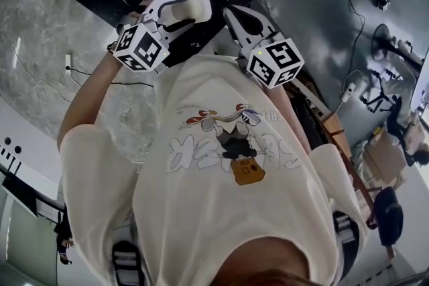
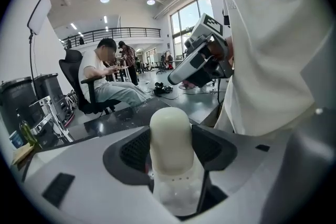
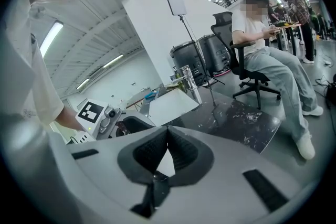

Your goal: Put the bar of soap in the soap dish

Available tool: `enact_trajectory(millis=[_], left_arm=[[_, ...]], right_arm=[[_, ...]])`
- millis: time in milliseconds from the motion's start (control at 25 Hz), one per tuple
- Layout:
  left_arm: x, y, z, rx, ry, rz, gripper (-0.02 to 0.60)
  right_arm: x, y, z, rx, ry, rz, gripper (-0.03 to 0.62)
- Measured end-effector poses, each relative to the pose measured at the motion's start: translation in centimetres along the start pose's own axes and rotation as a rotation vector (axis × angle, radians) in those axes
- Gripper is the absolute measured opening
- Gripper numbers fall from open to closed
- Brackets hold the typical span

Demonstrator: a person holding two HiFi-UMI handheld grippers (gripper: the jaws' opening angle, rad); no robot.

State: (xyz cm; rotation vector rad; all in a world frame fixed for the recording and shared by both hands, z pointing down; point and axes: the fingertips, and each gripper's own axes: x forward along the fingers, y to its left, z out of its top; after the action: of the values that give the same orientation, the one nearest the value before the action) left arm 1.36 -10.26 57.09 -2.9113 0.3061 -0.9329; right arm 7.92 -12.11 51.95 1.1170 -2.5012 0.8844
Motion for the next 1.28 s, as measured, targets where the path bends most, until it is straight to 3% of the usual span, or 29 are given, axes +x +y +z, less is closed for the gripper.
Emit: enact_trajectory(millis=[520, 800, 1280], left_arm=[[1.2, -0.7, -1.6, -0.036, 0.028, -0.055, 0.258], [1.5, -0.5, -2.7, -0.011, 0.073, -0.058, 0.258], [1.7, -0.7, -2.8, -0.028, 0.065, -0.059, 0.258]], right_arm=[[-0.3, -0.1, -0.4, 0.013, -0.006, -0.017, 0.006], [-0.3, 0.2, -0.6, 0.014, -0.002, -0.019, 0.006], [-0.8, 0.3, -0.6, 0.015, -0.016, -0.018, 0.006]])
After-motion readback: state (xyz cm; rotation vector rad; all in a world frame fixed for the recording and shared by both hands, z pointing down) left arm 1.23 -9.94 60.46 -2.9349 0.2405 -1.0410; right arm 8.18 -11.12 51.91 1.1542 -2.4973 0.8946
